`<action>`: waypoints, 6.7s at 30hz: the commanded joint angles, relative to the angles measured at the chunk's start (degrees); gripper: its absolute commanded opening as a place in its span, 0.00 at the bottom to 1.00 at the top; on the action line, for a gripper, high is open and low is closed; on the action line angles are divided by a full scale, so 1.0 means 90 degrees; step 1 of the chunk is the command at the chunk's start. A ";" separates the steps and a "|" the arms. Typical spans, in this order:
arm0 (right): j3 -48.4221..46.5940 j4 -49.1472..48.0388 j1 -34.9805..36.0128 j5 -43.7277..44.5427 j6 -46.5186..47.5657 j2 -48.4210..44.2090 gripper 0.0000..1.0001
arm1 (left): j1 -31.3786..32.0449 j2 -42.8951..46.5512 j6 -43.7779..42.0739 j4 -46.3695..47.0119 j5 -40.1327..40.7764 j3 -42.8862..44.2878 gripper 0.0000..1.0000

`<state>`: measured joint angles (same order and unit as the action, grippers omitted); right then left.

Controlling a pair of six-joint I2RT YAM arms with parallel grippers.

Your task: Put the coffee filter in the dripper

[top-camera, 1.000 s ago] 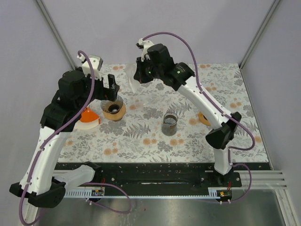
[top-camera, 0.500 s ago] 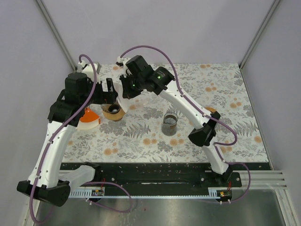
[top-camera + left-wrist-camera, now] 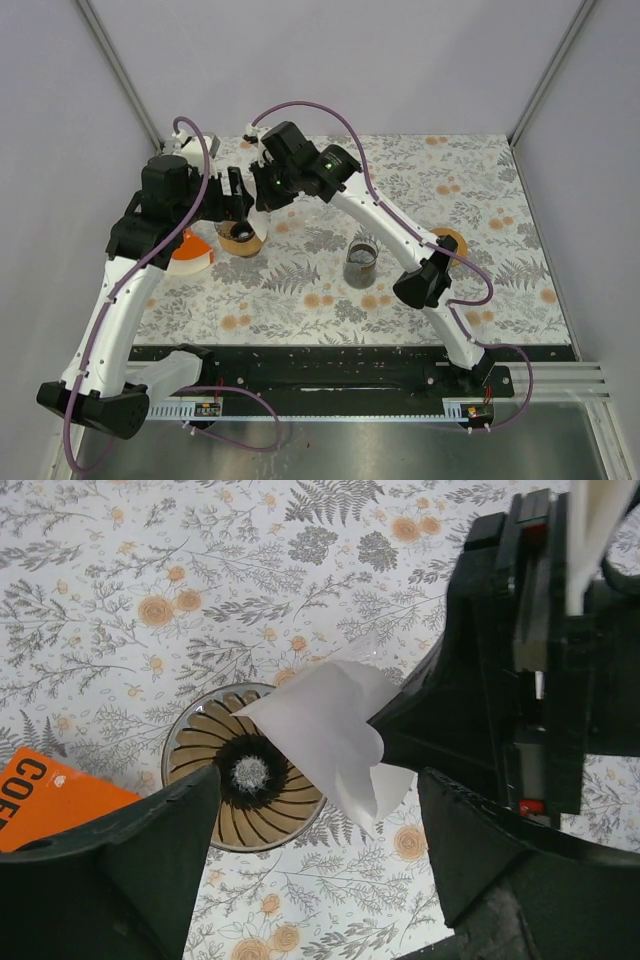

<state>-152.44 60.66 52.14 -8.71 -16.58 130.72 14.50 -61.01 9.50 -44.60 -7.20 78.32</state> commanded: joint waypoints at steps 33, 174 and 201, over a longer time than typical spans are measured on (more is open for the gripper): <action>-0.0064 -0.0373 0.0086 -0.0585 -0.0082 0.0007 0.00 | -0.0078 -0.0262 -0.1378 0.0650 0.1397 -0.0588 0.30; 0.5463 -0.2561 -0.1887 -0.0380 0.0152 -0.3635 0.75 | -0.0010 -0.2381 -0.2969 -0.0533 0.0185 0.0360 0.38; 0.4809 -0.3761 -0.1165 -0.1620 -0.0550 -0.2327 0.64 | -0.0107 -0.2733 -0.2881 -0.0016 -0.0176 -0.0167 0.46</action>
<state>-107.04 29.65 39.72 -20.69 -20.27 107.02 13.91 -85.32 -16.69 -48.38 -7.88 77.73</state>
